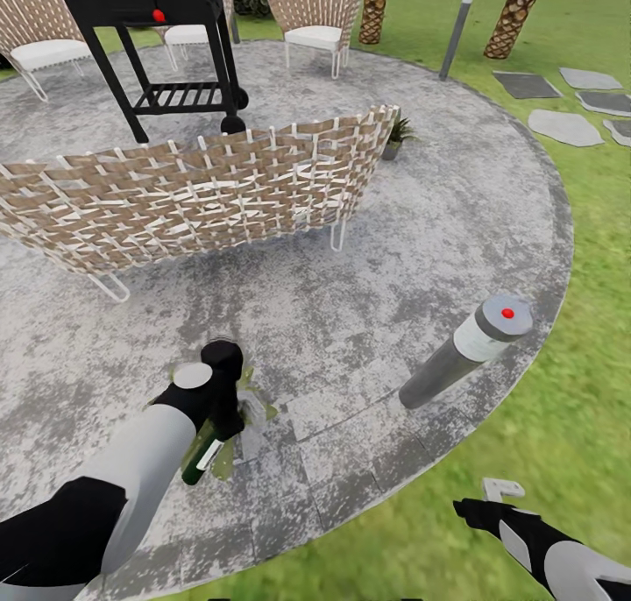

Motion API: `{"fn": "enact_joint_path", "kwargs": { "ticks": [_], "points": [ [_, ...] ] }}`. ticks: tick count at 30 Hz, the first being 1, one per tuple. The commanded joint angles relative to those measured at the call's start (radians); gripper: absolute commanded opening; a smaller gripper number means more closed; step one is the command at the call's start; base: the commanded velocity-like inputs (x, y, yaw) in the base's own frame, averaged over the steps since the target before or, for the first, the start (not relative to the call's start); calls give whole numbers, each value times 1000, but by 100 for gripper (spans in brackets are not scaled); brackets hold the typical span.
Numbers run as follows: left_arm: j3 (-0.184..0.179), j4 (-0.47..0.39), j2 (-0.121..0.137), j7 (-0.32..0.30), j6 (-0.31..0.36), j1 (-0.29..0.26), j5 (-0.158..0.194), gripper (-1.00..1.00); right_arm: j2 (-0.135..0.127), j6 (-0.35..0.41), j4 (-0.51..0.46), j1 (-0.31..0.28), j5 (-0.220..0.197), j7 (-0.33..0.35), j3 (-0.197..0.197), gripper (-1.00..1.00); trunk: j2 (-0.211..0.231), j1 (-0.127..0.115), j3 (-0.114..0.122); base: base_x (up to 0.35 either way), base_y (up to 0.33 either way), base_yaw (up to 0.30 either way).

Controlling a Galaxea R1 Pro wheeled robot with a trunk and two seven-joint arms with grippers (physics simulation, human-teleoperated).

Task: Pick up the pesticide atomizer in the garden and spray insectifuge to fully cover both potted plants in the garden.

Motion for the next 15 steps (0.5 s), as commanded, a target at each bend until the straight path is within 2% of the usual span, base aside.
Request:
{"fn": "enact_joint_path", "kwargs": {
  "ticks": [1, 15],
  "points": [
    [-1, 8, 0, -9, 7, 0, -9, -100, 0, 3, -1, 0, -1, 5, -8, 100, 0, 0, -1, 0, 0, -2],
    [3, 12, -1, -7, 3, 0, -9, -100, 0, 3, -1, 0, -3, 5, -8, 100, 0, 0, -1, 0, 0, 0]
  ]
}}
